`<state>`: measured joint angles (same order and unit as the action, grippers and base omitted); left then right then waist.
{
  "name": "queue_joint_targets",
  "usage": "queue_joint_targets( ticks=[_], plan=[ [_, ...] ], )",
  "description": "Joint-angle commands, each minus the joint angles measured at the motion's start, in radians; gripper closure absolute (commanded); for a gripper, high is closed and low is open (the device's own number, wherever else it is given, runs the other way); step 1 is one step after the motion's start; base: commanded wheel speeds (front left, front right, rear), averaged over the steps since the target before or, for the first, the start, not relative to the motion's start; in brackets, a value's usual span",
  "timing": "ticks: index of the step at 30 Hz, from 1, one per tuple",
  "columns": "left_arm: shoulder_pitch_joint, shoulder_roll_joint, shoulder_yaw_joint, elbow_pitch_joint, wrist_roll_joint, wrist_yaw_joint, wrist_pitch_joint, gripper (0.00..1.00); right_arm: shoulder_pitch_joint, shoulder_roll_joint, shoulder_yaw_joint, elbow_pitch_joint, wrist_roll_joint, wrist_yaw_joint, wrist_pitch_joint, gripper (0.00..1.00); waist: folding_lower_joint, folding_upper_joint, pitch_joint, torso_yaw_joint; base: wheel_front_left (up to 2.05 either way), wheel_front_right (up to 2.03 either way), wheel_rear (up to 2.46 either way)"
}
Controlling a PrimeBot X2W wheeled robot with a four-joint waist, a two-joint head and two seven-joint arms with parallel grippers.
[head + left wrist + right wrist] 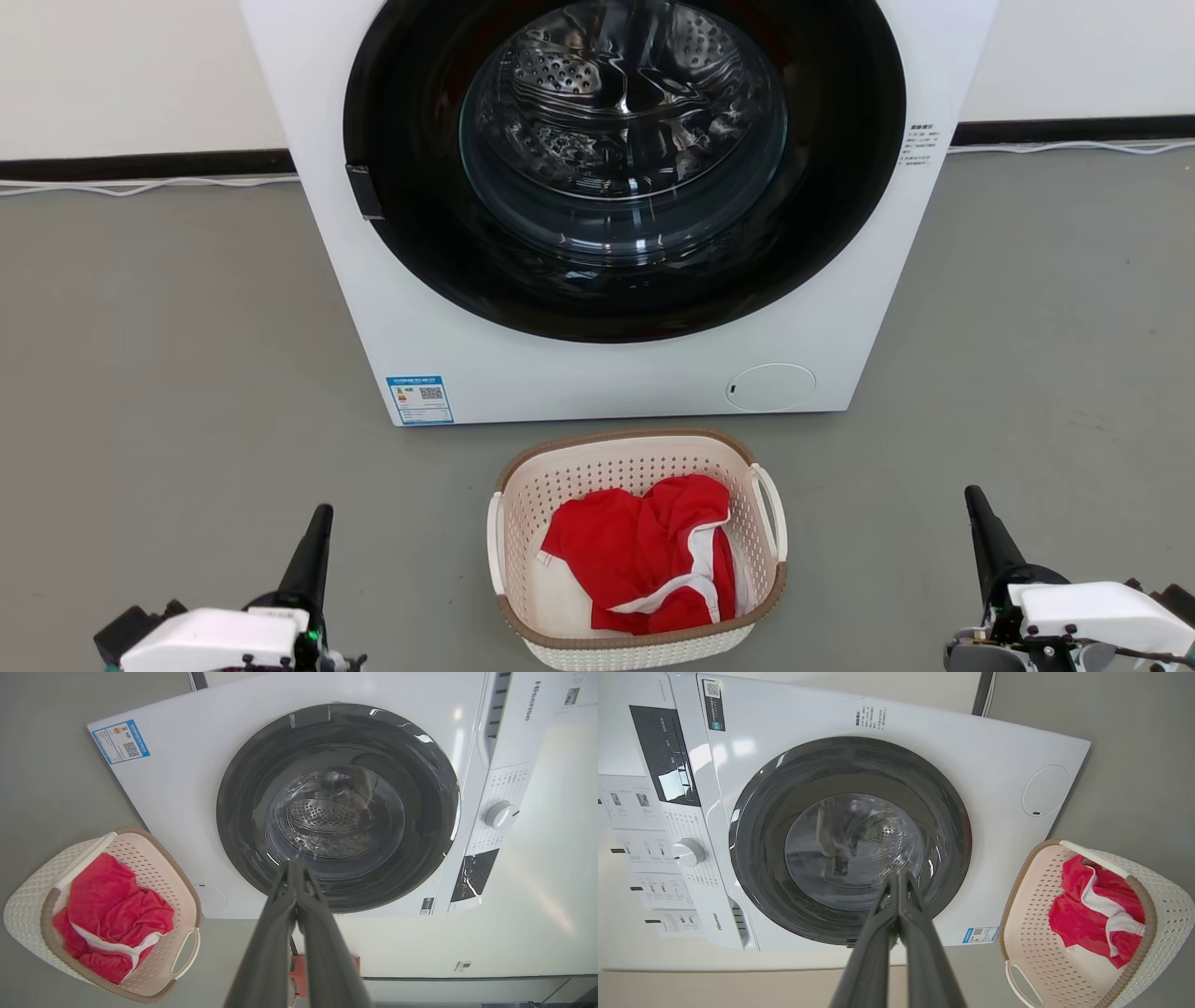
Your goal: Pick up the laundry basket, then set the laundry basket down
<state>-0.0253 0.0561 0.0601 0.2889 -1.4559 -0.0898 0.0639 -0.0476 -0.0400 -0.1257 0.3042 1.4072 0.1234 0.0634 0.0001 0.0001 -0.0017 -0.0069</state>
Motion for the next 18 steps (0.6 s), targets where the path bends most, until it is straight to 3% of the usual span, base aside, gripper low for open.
queue_joint_targets(
  ticks=[1, 14, 18],
  plan=[
    [-0.06, 0.003, 0.032, -0.034, -0.027, -0.016, 0.011, 1.0, -0.052, -0.01, 0.018, -0.034, 0.032, 0.007, 0.011, 1.0, -0.0001, -0.0001, 0.0, 0.001, 0.0, 0.0, 0.0],
    [-0.083, -0.006, 0.054, -0.043, -0.15, -0.04, 0.049, 1.0, -0.06, -0.01, 0.012, -0.059, 0.199, 0.007, 0.049, 1.0, -0.0001, -0.0001, 0.005, 0.007, 0.0, 0.0, 0.0],
    [-0.083, -0.006, 0.054, -0.043, -0.152, -0.041, 0.05, 1.0, -0.06, -0.01, 0.012, -0.059, 0.202, 0.007, 0.05, 1.0, -0.0001, -0.0001, 0.005, 0.007, 0.0, 0.0, 0.0]
  ],
)
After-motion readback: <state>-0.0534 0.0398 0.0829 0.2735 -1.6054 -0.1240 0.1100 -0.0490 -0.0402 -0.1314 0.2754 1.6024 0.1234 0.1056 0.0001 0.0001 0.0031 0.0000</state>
